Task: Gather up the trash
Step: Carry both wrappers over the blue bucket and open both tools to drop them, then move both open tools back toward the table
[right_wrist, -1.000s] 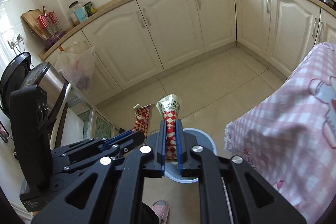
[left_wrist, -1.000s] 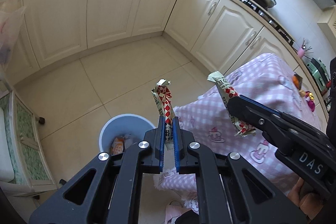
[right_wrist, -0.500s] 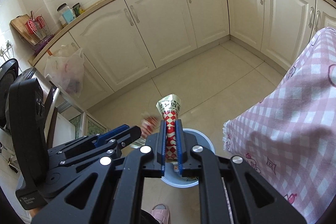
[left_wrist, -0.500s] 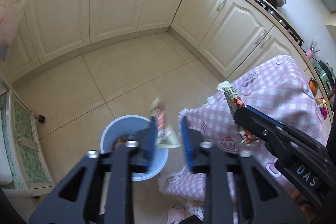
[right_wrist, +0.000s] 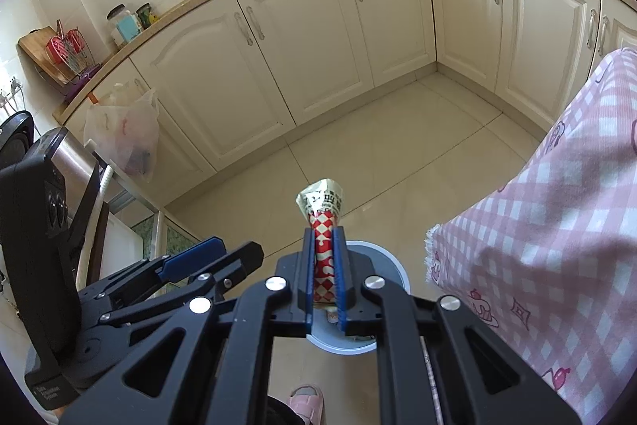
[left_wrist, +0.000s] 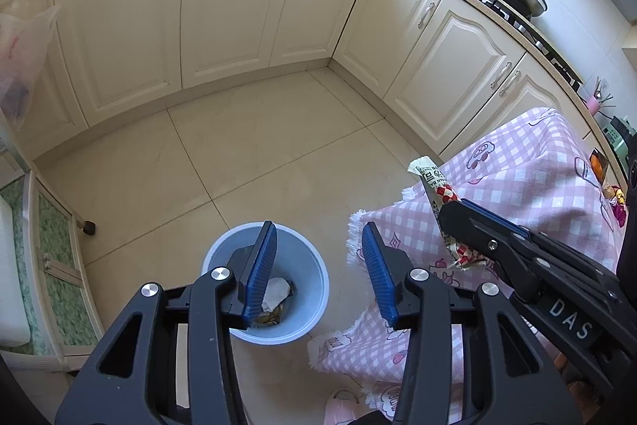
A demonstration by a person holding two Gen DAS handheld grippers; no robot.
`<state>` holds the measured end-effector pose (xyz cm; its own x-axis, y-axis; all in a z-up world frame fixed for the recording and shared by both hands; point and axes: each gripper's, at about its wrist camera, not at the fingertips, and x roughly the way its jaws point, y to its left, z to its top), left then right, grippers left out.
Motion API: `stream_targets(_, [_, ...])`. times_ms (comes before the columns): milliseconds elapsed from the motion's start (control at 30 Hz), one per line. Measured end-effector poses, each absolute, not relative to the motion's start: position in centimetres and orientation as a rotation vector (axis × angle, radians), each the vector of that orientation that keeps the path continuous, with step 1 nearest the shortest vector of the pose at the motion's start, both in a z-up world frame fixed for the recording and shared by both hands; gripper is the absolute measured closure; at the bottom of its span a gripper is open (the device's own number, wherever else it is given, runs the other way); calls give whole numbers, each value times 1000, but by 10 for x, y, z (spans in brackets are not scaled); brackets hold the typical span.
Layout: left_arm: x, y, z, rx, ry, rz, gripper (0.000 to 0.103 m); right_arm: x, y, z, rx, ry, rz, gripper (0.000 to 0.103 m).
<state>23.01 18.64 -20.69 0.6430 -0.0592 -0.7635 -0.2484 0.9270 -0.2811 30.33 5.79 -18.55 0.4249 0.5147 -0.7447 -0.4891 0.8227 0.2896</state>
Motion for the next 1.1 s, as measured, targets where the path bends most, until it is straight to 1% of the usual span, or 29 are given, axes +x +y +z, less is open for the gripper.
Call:
stream_targets(267, [225,189,-202,-372,859,133,59,303,66,-185,24,927,636,94])
stream_targets(567, [220,194,-197,-345,842,190,55,308,78,-179,51,892,651,91])
stream_targets(600, [219,194,-197,-341,842,193,54,309,79,-179,54,887,652,90])
stream_targets(633, [220,194,-197,-338,843,195,54,310,81,-178,55,884,650,82])
stream_targets(700, [219,193,-196,-336,844,197,53,312,82,-178,59,871,644,72])
stream_targets(833, [217,192,-192,-330,835,199,52,310,82,-172,51,853,627,70])
stream_targets(1100, [211,175,-171,-303,800,181,50,299,58,-146,54,799,596,69])
